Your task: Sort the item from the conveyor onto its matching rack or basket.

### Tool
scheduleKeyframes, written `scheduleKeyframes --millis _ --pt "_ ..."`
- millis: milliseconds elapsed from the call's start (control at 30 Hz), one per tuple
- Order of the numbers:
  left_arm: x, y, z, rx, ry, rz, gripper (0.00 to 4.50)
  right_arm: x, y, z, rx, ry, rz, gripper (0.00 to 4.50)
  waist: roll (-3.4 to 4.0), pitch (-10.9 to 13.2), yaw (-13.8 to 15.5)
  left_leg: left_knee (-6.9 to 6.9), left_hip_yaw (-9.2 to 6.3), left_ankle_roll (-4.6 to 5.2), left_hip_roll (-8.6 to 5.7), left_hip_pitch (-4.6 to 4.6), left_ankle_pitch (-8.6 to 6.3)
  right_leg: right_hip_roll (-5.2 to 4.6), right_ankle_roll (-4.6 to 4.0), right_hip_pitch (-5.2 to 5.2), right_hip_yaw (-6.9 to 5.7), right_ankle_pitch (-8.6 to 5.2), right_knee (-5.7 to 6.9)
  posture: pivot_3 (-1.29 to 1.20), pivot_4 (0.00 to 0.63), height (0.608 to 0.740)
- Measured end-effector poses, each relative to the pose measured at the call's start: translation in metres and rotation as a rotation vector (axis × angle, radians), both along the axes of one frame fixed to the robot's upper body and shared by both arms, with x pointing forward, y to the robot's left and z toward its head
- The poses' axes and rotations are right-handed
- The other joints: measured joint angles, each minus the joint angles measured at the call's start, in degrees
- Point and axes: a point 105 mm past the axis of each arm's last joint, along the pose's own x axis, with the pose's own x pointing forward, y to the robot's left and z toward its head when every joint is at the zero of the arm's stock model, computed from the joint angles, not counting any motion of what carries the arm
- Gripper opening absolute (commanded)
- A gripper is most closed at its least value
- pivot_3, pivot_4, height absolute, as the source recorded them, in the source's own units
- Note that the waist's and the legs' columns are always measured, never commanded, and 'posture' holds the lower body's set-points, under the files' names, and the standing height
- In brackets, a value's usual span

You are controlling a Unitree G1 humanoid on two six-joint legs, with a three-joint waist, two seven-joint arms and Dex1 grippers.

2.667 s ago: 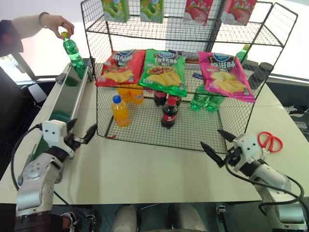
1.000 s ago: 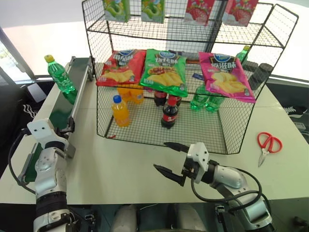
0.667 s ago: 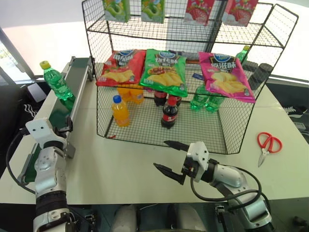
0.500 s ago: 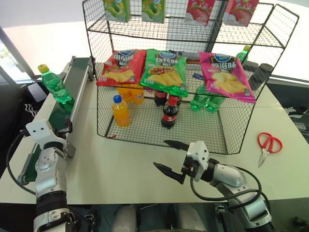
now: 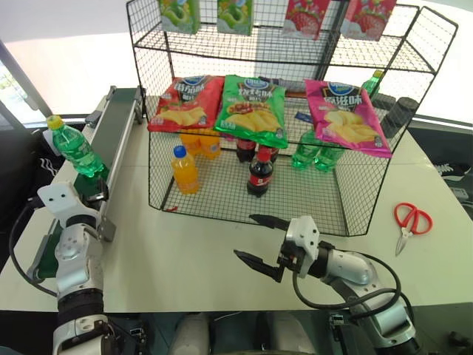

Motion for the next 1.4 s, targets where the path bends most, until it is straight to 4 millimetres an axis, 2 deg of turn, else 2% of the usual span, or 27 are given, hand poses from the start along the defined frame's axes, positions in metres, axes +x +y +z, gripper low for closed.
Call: scheduleKeyframes --millis 533,633,700,1033,1100,1167,1300,1400 --pt "-0.003 0.006 0.005 0.029 -0.016 0.051 4.50 0.000 0.002 0.004 0.006 -0.009 0.028 4.42 0.00 0.0 0.0 0.00 0.00 0.00 0.00 0.00 0.00 -0.01 0.00 0.00 0.00 0.00 0.00 0.00 0.150 0.740" --pt "-0.005 0.010 0.006 0.027 -0.022 0.072 3.64 0.000 0.002 0.003 0.005 -0.006 0.027 4.50 0.00 0.0 0.0 0.00 0.00 0.00 0.00 0.00 0.00 -0.02 0.00 0.00 0.00 0.00 0.00 0.00 0.150 0.740" --pt "-0.007 0.014 0.006 0.022 -0.025 0.085 2.75 0.000 0.002 0.003 0.005 -0.003 0.027 4.50 -0.01 0.0 0.1 0.00 -0.01 0.00 0.00 0.00 0.00 -0.03 0.00 0.00 -0.01 0.00 0.00 0.00 0.150 0.740" --pt "-0.008 0.013 0.009 0.035 -0.038 0.040 2.68 0.001 0.003 0.005 0.004 -0.007 0.032 4.50 -0.13 0.0 0.0 0.00 -0.01 -0.01 -0.01 -0.04 0.00 -0.06 0.00 -0.03 -0.02 0.00 0.00 0.00 0.150 0.740" --pt "-0.008 0.007 0.019 0.072 -0.062 -0.033 2.68 0.001 0.003 0.005 0.003 -0.009 0.033 4.50 -0.37 0.1 0.0 -0.01 -0.04 -0.02 0.01 -0.09 0.01 -0.06 0.00 -0.06 -0.02 0.00 0.00 0.00 0.150 0.740" --pt "-0.006 -0.007 0.039 0.145 -0.104 -0.152 2.68 0.002 0.002 0.006 0.003 -0.011 0.037 4.50 -0.47 0.1 0.1 0.00 -0.07 -0.04 -0.01 -0.17 0.01 -0.14 -0.01 -0.09 -0.06 0.00 -0.05 0.00 0.150 0.740" --pt "-0.006 -0.056 0.076 0.241 -0.204 -0.416 2.68 0.005 0.001 0.009 0.000 -0.025 0.036 4.50 -0.38 0.1 -0.1 -0.02 -0.05 -0.06 -0.13 -0.18 0.01 -0.39 -0.02 -0.04 -0.04 -0.01 -0.17 0.00 0.150 0.740" --pt "-0.010 -0.094 0.072 0.239 -0.183 -0.628 2.68 0.011 -0.005 0.012 0.002 -0.025 0.011 4.50 -0.26 0.2 -0.2 -0.03 -0.04 -0.06 -0.14 -0.18 0.01 -0.44 -0.04 -0.05 -0.02 -0.01 -0.19 0.00 0.150 0.740"
